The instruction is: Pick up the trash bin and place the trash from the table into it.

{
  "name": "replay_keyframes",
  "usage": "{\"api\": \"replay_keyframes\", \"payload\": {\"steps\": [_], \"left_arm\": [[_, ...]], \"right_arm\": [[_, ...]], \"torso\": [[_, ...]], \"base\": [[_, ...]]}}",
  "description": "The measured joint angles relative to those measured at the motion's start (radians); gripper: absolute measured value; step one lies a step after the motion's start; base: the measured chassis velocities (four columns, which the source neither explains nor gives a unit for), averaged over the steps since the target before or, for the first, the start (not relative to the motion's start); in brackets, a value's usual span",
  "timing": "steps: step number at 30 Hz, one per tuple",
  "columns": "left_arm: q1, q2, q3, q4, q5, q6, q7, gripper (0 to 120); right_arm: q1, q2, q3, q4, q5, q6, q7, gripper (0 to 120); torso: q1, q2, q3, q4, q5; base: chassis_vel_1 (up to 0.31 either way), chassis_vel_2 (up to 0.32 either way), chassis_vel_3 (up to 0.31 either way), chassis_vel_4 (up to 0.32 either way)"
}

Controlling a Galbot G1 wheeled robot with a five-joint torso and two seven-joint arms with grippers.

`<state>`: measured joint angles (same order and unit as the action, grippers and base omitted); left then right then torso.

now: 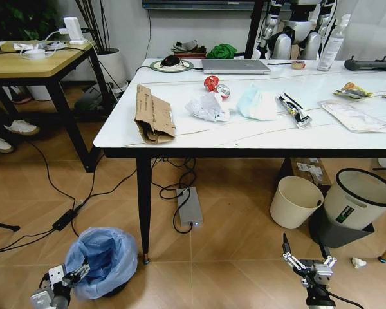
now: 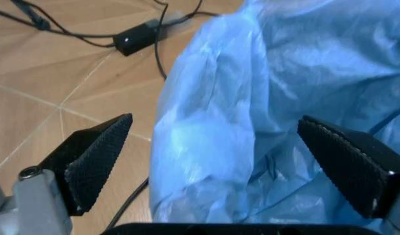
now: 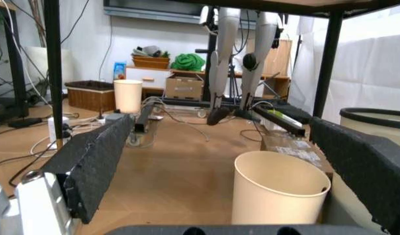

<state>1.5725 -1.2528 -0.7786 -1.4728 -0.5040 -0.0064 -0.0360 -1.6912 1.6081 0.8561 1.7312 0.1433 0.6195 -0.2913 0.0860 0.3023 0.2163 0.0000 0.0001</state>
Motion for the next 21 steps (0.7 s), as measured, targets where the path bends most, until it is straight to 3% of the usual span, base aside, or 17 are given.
{"api": "replay_keyframes", "payload": {"steps": [3, 6, 8, 11, 21], "left_arm": [[-0.004, -0.001, 0.000, 0.013, 0.004, -0.001, 0.000, 94], [-0.015, -0.007, 0.002, 0.043, 0.016, -0.010, 0.003, 80], [-0.017, -0.008, 0.002, 0.046, 0.016, -0.012, 0.005, 79], [-0.023, -0.013, 0.006, 0.057, 0.018, -0.015, 0.015, 62], [-0.027, -0.012, 0.009, 0.062, 0.015, -0.016, 0.023, 29]], "right_arm": [[0.000, 0.000, 0.000, 0.000, 0.000, -0.001, 0.000, 100], [0.000, 0.000, 0.000, 0.000, -0.001, -0.002, 0.000, 100], [0.000, 0.000, 0.000, 0.000, -0.001, -0.002, 0.000, 100], [0.001, 0.000, 0.003, 0.001, -0.001, -0.004, 0.000, 100], [0.006, 0.000, 0.005, 0.001, -0.001, -0.009, 0.000, 100]], "torso": [[0.000, 0.000, 0.000, 0.0000, 0.0000], [0.000, 0.001, 0.000, 0.0000, 0.0007], [0.000, 0.001, 0.000, -0.0001, 0.0011], [0.000, 0.002, 0.001, 0.0001, 0.0008], [0.001, 0.002, 0.001, 0.0001, 0.0004]], "base": [[0.000, 0.000, 0.000, 0.000], [0.000, 0.000, 0.000, 0.000], [0.000, 0.000, 0.000, 0.000], [0.000, 0.000, 0.000, 0.000], [0.000, 0.000, 0.000, 0.000]]}}
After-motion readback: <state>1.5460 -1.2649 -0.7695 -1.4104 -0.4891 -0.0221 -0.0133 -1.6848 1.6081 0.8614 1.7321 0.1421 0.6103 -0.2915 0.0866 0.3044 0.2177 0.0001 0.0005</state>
